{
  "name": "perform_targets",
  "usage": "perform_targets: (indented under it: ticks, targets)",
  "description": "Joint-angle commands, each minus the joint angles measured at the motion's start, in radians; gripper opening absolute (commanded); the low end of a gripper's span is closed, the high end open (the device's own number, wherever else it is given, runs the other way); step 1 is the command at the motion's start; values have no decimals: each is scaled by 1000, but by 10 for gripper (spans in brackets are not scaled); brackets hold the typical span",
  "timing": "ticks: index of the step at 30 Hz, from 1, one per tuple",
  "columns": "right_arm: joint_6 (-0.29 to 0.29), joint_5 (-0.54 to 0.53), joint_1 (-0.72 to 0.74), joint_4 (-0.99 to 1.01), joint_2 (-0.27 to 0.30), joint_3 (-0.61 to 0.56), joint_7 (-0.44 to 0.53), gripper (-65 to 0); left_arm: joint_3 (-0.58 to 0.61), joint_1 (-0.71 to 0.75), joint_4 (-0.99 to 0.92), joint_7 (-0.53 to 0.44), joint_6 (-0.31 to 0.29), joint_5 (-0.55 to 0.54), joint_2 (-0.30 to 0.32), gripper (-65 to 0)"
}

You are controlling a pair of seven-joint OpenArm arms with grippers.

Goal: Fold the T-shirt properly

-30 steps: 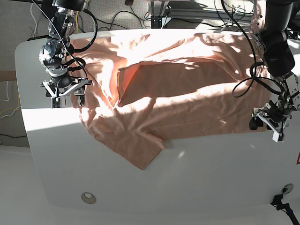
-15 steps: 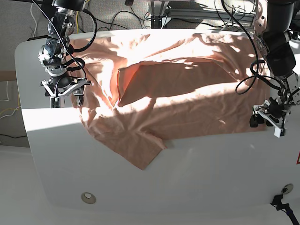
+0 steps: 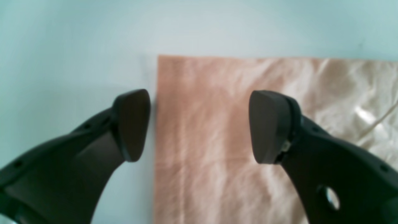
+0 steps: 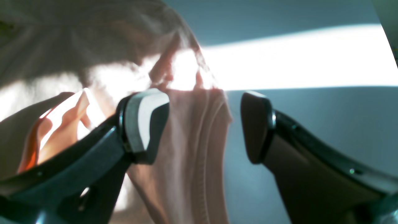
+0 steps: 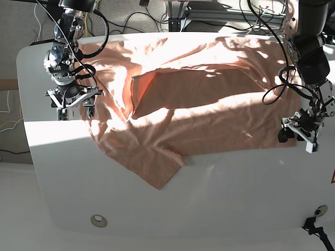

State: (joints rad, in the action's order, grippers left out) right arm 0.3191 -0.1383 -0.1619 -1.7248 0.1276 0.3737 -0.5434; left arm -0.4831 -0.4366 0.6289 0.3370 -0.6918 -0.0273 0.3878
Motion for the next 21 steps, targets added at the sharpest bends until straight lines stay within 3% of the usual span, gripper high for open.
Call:
perform_targets:
  ticks: [1,5,7,11,14,18,21]
  targets:
    - [2,-11,12,-16,10,3,26,-259,1,-21,-17,-3,-6,-9,15,-179]
    - [2,-11,12,-16,13,3,26,-259,2,-23,-14,-3,-6,-7,-22,-189]
    - [2,-11,14,-16,13,3,26,-259,2,-23,-14,-5,-6,-7,-23,-252]
    - [2,-11,51,-4,13,3,27,-259,2,-24,-14,-5,-6,-9,-25,-439]
    - [2,-11,138,78,14,3,27,-259,2,-24,-14,-6,-6,-9,-25,-549]
    - [2,-11,296,228,14,1,26,-256,2,-23,-14,-6,-6,-9,-25,-647]
    - [2,-10,407,346,14,-64,26,-256,2,-23,-14,-6,-6,-9,-25,-650]
